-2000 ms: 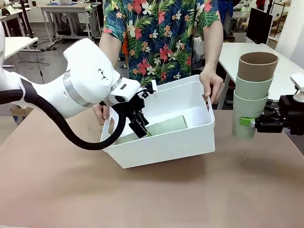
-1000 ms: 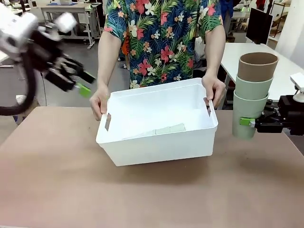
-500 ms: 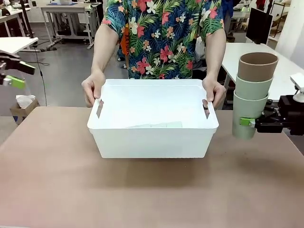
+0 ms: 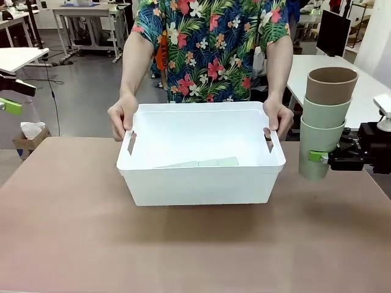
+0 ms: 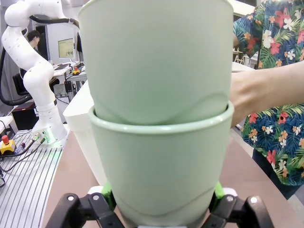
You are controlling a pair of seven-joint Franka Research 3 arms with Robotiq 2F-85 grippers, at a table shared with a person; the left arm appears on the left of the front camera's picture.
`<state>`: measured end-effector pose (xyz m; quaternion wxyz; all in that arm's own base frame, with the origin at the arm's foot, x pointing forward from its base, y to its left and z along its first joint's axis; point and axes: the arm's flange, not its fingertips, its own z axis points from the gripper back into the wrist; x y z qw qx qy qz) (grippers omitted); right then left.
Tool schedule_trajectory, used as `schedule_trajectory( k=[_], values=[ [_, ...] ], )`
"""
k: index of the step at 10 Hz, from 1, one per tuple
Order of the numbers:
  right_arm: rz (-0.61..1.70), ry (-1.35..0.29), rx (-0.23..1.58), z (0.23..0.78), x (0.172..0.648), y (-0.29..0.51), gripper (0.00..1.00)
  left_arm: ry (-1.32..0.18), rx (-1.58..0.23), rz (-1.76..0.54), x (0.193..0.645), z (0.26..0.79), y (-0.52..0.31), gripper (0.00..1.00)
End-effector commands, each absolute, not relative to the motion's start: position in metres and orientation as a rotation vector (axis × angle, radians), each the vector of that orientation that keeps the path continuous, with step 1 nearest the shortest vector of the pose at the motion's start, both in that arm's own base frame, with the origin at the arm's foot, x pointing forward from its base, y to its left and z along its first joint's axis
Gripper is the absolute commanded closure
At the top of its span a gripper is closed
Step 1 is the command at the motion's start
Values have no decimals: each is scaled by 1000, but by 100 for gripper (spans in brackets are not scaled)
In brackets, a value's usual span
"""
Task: Stack the cups and store them in the basket.
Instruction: Place the stack of Reusable plastic cups into the Pantry Basket.
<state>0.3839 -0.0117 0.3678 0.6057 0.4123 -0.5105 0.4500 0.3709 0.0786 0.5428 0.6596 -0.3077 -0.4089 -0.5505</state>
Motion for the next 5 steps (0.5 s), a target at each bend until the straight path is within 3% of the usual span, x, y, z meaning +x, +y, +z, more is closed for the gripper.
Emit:
schedule_trajectory(
  k=[1,5],
  values=[
    [1049,-1188,949,372,384,-11,15,-927,-689,-1251,372,544,78,0],
    [1049,-1188,949,372,384,-11,15,-927,-689,-1251,372,544,78,0]
  ],
)
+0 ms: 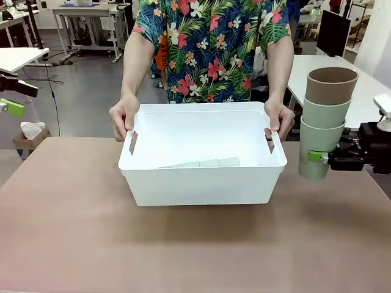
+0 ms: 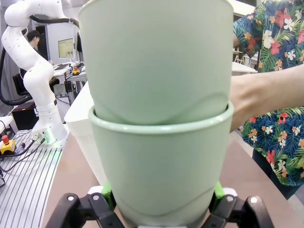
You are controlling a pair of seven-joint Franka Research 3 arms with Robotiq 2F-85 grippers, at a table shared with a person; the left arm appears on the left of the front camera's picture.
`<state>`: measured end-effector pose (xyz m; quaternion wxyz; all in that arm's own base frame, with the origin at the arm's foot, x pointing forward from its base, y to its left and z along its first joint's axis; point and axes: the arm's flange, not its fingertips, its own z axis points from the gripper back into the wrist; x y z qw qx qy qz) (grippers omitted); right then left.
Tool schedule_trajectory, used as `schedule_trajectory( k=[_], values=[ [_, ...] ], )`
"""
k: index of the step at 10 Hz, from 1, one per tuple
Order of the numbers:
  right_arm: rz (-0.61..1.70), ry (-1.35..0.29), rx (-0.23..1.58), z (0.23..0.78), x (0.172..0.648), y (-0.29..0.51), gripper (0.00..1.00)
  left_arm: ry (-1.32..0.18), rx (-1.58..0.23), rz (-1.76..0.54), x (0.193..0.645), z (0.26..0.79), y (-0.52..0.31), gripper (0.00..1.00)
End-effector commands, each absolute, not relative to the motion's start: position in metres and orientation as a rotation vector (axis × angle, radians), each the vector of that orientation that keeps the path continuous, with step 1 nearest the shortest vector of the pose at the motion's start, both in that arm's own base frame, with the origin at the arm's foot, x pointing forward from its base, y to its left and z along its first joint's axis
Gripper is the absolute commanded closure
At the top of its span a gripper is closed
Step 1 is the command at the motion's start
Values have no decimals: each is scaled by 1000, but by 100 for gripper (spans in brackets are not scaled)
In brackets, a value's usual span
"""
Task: Stack the cups and store them in the basket.
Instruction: Place the stack of Reusable plastic cups into the Pantry Basket.
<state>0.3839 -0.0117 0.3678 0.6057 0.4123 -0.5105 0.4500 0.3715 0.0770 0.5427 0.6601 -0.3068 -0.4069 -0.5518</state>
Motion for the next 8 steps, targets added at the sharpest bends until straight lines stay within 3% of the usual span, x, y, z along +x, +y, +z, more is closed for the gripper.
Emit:
schedule_trajectory(
  k=[1,8],
  values=[
    [1049,-1188,949,372,384,-11,15,-927,-689,-1251,372,544,78,0],
    [1049,-1188,949,372,384,-11,15,-927,-689,-1251,372,544,78,0]
  ],
)
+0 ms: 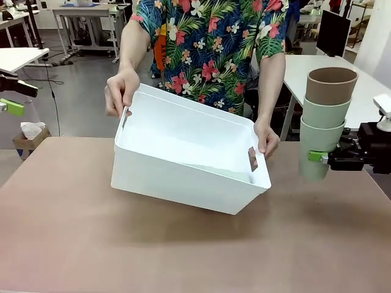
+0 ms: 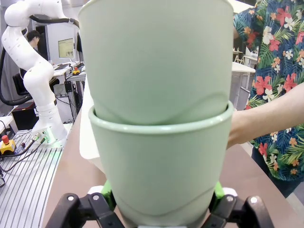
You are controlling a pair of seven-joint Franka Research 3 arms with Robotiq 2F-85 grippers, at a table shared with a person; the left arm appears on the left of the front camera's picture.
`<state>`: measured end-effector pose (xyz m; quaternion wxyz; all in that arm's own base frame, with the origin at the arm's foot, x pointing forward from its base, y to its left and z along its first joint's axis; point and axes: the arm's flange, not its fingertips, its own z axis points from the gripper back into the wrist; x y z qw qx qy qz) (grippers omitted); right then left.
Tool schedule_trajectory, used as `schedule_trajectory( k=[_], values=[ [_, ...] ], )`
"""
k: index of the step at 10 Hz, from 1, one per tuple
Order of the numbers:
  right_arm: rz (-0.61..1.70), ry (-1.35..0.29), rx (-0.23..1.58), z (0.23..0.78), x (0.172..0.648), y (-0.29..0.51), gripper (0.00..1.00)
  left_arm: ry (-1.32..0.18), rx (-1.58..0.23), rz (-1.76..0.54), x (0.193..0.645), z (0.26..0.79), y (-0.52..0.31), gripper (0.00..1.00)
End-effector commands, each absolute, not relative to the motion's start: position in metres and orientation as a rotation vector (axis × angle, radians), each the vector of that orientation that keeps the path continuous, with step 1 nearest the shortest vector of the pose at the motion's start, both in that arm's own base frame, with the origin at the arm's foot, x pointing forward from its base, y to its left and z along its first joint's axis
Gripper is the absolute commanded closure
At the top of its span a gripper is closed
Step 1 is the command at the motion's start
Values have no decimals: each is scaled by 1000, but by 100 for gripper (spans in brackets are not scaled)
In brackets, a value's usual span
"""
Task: Stack the cups and store them in the basket.
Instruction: Place the stack of Reusable plastic cups into the Pantry Basket.
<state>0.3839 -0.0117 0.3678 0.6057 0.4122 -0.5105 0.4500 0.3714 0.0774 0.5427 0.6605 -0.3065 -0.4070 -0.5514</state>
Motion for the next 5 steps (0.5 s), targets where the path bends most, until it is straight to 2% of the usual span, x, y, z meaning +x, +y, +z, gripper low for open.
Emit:
schedule_trajectory(
  k=[1,5],
  values=[
    [1049,-1188,949,372,384,-11,15,-927,-689,-1251,372,544,78,0],
    [1041,-1181,953,368,384,-12,15,-927,-689,-1251,372,544,78,0]
  ],
)
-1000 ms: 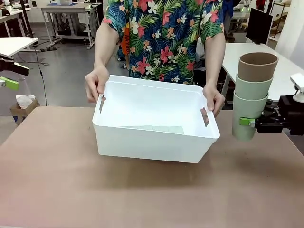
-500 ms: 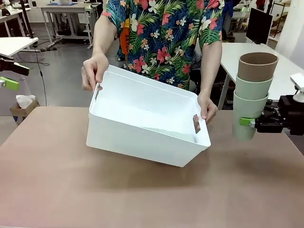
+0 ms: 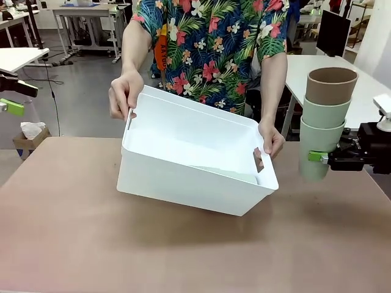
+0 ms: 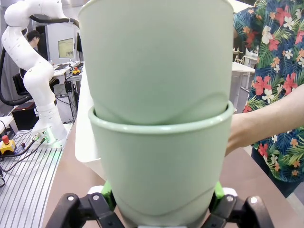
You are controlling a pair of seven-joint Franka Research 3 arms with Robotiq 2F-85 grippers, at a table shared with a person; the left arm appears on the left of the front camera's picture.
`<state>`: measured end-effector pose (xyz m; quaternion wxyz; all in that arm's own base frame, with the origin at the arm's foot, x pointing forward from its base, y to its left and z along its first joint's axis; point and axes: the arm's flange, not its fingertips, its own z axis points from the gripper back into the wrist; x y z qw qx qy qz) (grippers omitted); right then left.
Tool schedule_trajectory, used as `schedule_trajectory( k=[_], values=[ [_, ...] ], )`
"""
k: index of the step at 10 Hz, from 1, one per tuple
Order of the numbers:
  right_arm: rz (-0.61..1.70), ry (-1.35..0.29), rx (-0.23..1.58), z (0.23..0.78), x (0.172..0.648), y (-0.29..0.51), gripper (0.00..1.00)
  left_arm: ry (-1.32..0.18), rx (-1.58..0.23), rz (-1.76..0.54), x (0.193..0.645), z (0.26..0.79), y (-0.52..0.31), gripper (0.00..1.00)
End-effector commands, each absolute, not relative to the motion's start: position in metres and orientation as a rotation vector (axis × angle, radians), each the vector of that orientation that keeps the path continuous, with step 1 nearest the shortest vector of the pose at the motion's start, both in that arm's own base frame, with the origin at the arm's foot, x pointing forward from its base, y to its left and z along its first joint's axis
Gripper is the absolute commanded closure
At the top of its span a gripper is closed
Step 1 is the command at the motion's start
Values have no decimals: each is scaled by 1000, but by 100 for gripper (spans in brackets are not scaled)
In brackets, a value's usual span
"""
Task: Stack the cups and store them in the basket.
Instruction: Place the stack of Reusable plastic cups into the Pantry Basket.
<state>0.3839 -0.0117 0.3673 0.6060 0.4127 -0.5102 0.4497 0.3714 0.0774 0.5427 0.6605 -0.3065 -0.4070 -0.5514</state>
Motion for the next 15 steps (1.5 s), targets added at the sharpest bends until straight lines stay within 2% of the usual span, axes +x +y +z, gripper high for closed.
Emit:
schedule_trajectory(
  k=[1,5,8,12,15],
  values=[
    [1013,-1197,926,383,382,-9,15,-927,-689,-1251,372,544,78,0],
    [966,-1177,808,463,376,18,15,-927,-689,-1251,372,544,78,0],
    [976,-1134,671,512,374,69,15,-927,-689,-1251,372,544,78,0],
    [1057,-997,525,531,394,149,15,-927,-689,-1251,372,544,78,0],
    [1088,-916,453,517,410,199,15,-927,-689,-1251,372,544,78,0]
  ],
)
